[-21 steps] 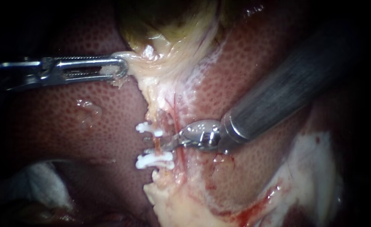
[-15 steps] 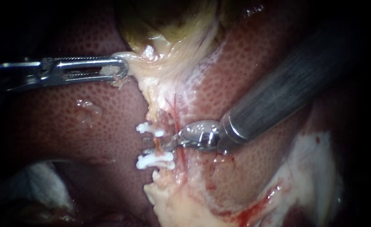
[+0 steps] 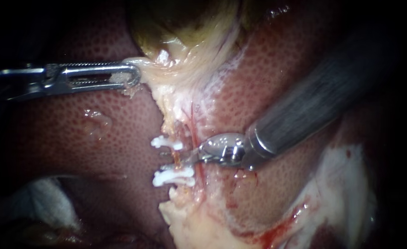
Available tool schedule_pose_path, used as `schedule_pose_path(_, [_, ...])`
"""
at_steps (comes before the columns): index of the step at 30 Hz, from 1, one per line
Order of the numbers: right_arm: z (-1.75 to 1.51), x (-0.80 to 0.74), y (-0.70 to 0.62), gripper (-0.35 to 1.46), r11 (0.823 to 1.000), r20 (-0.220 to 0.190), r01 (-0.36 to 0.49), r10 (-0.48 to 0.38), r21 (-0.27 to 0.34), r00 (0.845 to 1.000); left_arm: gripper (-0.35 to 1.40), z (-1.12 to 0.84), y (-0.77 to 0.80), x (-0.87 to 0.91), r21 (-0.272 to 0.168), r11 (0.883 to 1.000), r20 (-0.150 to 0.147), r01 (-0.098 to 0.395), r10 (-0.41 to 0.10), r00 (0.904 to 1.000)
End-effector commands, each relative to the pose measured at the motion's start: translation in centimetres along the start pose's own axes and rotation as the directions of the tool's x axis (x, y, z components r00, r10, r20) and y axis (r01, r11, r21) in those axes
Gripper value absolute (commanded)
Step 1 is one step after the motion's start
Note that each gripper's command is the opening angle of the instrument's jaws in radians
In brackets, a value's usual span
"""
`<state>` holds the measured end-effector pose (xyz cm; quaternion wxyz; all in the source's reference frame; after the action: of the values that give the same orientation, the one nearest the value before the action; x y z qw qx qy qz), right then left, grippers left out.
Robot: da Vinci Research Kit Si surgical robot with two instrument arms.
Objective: Go to the cutting position left tube
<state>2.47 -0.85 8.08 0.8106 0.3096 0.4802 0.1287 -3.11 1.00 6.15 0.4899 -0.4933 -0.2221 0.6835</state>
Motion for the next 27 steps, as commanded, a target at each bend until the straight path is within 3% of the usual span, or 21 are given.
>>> schedule_pose_path(1, [-0.06,0.01,0.0,0.37,1.0,-0.001,-0.001,0.001,-0.004,1.0,-0.35,-0.01,0.01,0.0,0.0,1.0,0.0,0.0,0.0,1.0])
schedule_pose_path(4, [-0.26,0.04,0.01,0.47,1.0,-0.003,-0.002,0.002,-0.006,1.0,-0.35,-0.02,0.02,0.01,0.0,1.0,0.0,0.0,0.0,1.0])
schedule_pose_path(7, [-0.46,0.1,0.02,0.71,1.0,-0.005,-0.006,0.005,-0.01,1.0,-0.35,-0.02,0.03,0.01,0.0,1.0,0.0,0.0,0.0,1.0])
schedule_pose_path(10, [-0.59,0.13,-0.01,0.78,1.0,-0.008,-0.008,0.008,-0.004,1.0,-0.35,-0.02,0.03,0.01,0.0,1.0,0.0,0.0,0.0,1.0])
schedule_pose_path(22, [-0.6,0.12,-0.07,1.13,1.0,-0.023,-0.006,0.006,-0.001,1.0,-0.35,-0.03,0.02,0.01,-0.001,1.0,0.0,0.0,0.0,1.0])
schedule_pose_path(27, [-0.52,0.11,-0.13,1.19,1.0,-0.021,-0.002,0.002,0.011,1.0,-0.35,-0.03,0.02,0.01,-0.001,1.0,0.0,0.0,0.0,1.0])
